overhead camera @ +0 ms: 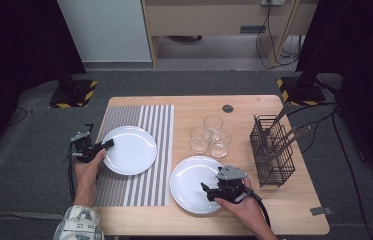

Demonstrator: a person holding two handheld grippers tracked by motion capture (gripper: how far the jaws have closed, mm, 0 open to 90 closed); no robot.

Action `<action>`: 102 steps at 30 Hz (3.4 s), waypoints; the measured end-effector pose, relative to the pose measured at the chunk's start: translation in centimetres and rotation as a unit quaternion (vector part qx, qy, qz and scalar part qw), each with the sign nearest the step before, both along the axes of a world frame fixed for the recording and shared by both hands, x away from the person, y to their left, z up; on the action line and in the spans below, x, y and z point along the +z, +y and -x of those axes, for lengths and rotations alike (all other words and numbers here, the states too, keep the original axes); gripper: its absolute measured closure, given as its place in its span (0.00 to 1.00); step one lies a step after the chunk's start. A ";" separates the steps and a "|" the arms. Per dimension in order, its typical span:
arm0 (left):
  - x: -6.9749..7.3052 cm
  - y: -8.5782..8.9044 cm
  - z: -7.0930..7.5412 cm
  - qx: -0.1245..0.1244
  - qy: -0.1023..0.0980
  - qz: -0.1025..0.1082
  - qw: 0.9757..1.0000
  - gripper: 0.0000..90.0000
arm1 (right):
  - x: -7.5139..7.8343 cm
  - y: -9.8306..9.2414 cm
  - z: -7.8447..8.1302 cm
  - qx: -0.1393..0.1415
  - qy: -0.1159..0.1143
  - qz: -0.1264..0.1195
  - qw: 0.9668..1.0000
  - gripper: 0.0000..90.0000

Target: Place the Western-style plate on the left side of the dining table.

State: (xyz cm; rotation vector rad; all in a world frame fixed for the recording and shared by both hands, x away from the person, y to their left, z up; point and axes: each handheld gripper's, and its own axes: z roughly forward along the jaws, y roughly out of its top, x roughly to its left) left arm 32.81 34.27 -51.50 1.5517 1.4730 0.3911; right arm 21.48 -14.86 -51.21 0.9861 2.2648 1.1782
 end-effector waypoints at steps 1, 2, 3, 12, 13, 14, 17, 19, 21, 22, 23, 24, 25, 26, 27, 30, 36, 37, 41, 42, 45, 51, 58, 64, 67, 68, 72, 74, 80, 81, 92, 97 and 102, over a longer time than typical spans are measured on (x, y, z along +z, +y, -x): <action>0.0 0.0 0.0 0.000 0.001 0.000 1.000 0.75 | 0.0 0.0 0.0 0.000 0.001 0.001 1.000 0.17; -0.1 0.1 -0.1 0.000 0.002 0.002 1.000 0.75 | 0.0 0.0 0.0 -0.001 0.001 0.001 1.000 0.17; -0.2 0.1 -0.1 0.001 0.003 0.001 1.000 0.75 | -0.1 0.1 0.0 0.000 0.002 0.001 1.000 0.17; -0.7 0.4 -0.2 0.005 0.017 0.005 1.000 0.74 | -0.1 0.1 0.0 0.000 0.003 0.004 1.000 0.17; -0.8 0.4 -0.2 0.005 0.018 0.005 1.000 0.74 | -0.1 0.1 0.0 0.000 0.004 0.004 1.000 0.17; -0.8 0.5 -0.2 0.005 0.019 0.003 1.000 0.73 | -0.1 0.1 0.0 -0.001 0.005 0.004 1.000 0.17; -1.0 0.5 -0.2 0.007 0.021 -0.002 1.000 0.73 | -0.1 0.2 0.0 0.000 0.003 0.004 1.000 0.17; -1.1 0.6 -0.2 0.007 0.023 -0.007 1.000 0.72 | -0.1 0.1 0.0 0.000 0.003 0.004 1.000 0.17; -1.2 0.6 -0.2 0.009 0.025 -0.010 1.000 0.72 | -0.1 0.1 0.0 0.000 0.004 0.004 1.000 0.17; -1.2 0.6 -0.2 0.011 0.025 -0.019 0.999 0.72 | -0.1 0.1 0.0 -0.001 0.004 0.004 1.000 0.17; -1.2 0.5 -0.2 0.016 0.025 -0.033 0.999 0.73 | -0.1 0.1 0.0 0.000 0.004 0.004 1.000 0.17; -1.2 0.4 -0.2 0.017 0.029 -0.060 0.998 0.75 | -0.1 0.1 0.0 0.000 0.004 0.004 1.000 0.17; -1.3 0.4 -0.2 0.015 0.035 -0.062 0.997 0.78 | -0.1 0.1 0.0 0.000 0.005 0.004 1.000 0.17; -1.5 0.5 -0.2 0.012 0.036 -0.050 0.998 0.77 | -0.1 0.1 0.0 0.001 0.006 0.003 1.000 0.17; -1.7 0.5 -0.2 0.009 0.038 -0.050 0.998 0.78 | -0.1 0.1 -0.1 0.000 0.007 0.002 1.000 0.17; -1.8 0.1 -0.2 0.009 0.035 -0.066 0.997 0.79 | -0.2 0.2 -0.1 0.001 0.008 0.005 1.000 0.17; -1.8 0.3 -0.1 0.012 0.032 -0.066 0.997 0.82 | -0.2 0.2 0.0 0.000 0.008 0.003 1.000 0.17; -1.8 0.2 -0.1 0.013 0.030 -0.069 0.997 0.82 | -0.2 0.2 0.0 0.000 0.008 0.003 1.000 0.17; -1.8 0.2 0.0 0.016 0.024 -0.074 0.997 0.83 | -0.2 0.2 0.0 0.000 0.006 0.004 1.000 0.17; -1.8 0.1 0.0 0.017 0.023 -0.074 0.997 0.83 | -0.1 0.2 0.0 0.000 0.007 0.004 1.000 0.17; -1.8 0.0 0.2 0.020 0.016 -0.081 0.996 0.85 | -0.1 0.1 0.0 0.000 0.007 0.004 1.000 0.17; -1.6 -0.7 0.3 0.019 0.002 -0.127 0.992 0.85 | -0.2 0.2 0.0 0.000 0.007 0.005 1.000 0.17; -0.7 -1.8 0.6 0.030 -0.032 -0.167 0.985 0.75 | -0.2 0.1 -0.1 -0.002 0.006 0.005 1.000 0.17; -0.1 -2.9 0.9 0.019 -0.049 -0.184 0.982 0.62 | -0.1 0.0 -0.1 -0.003 0.005 0.005 1.000 0.17; 0.3 -3.5 1.2 0.015 -0.051 -0.199 0.979 0.53 | -0.1 -0.1 -0.2 -0.003 0.003 0.003 1.000 0.15; 0.4 -3.7 1.3 0.010 -0.053 -0.200 0.978 0.51 | -0.1 -0.1 -0.2 -0.004 0.003 0.004 1.000 0.14; 1.0 -4.6 1.7 -0.010 -0.058 -0.204 0.977 0.43 | -0.1 -0.2 -0.3 -0.008 0.000 0.001 1.000 0.13; 1.2 -5.0 2.0 -0.020 -0.054 -0.201 0.978 0.38 | 0.0 -0.3 -0.2 -0.009 -0.006 0.002 1.000 0.13; 1.0 -6.2 3.9 -0.029 -0.057 -0.197 0.978 0.28 | 0.2 -0.3 -0.3 -0.002 -0.012 0.011 1.000 0.10; 0.9 -6.3 4.2 -0.030 -0.059 -0.194 0.979 0.26 | 0.2 -0.3 -0.2 0.001 -0.015 0.010 1.000 0.10; 0.9 -7.4 6.7 -0.067 -0.069 -0.188 0.977 0.10 | 0.7 -0.8 0.1 0.008 -0.026 0.015 1.000 0.12; 1.3 -7.8 7.0 -0.070 -0.083 -0.172 0.979 0.08 | 0.9 -1.2 0.5 0.009 -0.034 0.012 0.999 0.12; 1.2 -8.4 7.2 -0.075 -0.088 -0.182 0.976 0.07 | 0.9 -1.7 1.1 0.013 -0.034 0.009 0.999 0.13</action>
